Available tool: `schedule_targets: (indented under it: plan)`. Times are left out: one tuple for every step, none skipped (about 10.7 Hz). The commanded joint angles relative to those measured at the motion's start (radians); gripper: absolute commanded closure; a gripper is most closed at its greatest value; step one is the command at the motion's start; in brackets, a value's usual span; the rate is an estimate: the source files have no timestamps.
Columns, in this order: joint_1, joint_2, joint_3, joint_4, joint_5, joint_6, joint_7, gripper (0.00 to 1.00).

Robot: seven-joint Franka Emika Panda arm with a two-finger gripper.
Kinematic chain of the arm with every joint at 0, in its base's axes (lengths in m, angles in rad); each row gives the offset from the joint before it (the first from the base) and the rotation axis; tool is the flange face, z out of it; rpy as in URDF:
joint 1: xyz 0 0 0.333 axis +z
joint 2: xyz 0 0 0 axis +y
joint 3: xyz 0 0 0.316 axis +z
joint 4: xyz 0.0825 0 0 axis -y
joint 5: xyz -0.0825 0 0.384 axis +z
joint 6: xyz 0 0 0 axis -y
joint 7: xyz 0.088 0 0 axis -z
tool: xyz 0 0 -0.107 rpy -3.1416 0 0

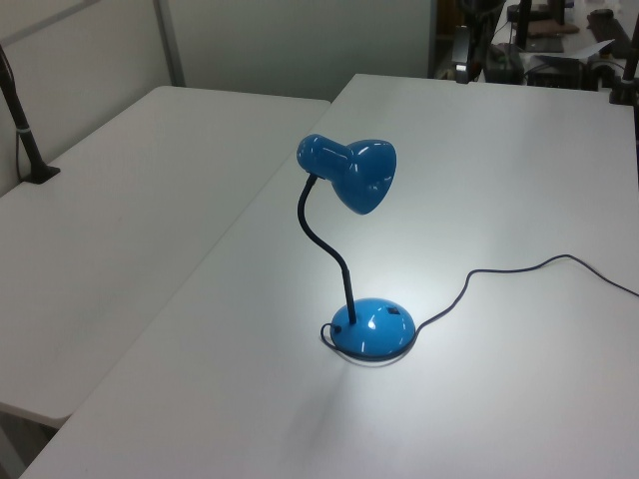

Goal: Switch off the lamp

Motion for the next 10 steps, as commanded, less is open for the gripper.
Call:
schedule_targets:
  plan:
    - [0.005,-0.011,-0.003,0.004,-0.015,-0.032,0.003,0.08]
    - [0.005,-0.011,0.000,0.004,-0.015,-0.033,0.000,0.20]
    - [0.005,-0.011,-0.003,0.004,-0.015,-0.035,-0.006,0.36]
    - [0.003,-0.011,-0.003,0.004,-0.013,-0.039,-0.021,0.62]
    - [-0.001,-0.011,-0.003,0.004,-0.013,-0.046,-0.039,0.85]
    - [-0.003,-0.011,-0.003,0.004,-0.013,-0.046,-0.044,0.98]
    - [-0.003,-0.011,-0.003,0.004,-0.013,-0.046,-0.044,1.00]
    - [-0.003,-0.011,-0.003,0.004,-0.013,-0.046,-0.044,1.00]
    - [-0.003,-0.011,-0.003,0.004,-0.013,-0.046,-0.044,1.00]
    - [-0.003,-0.011,-0.003,0.004,-0.013,-0.046,-0.044,1.00]
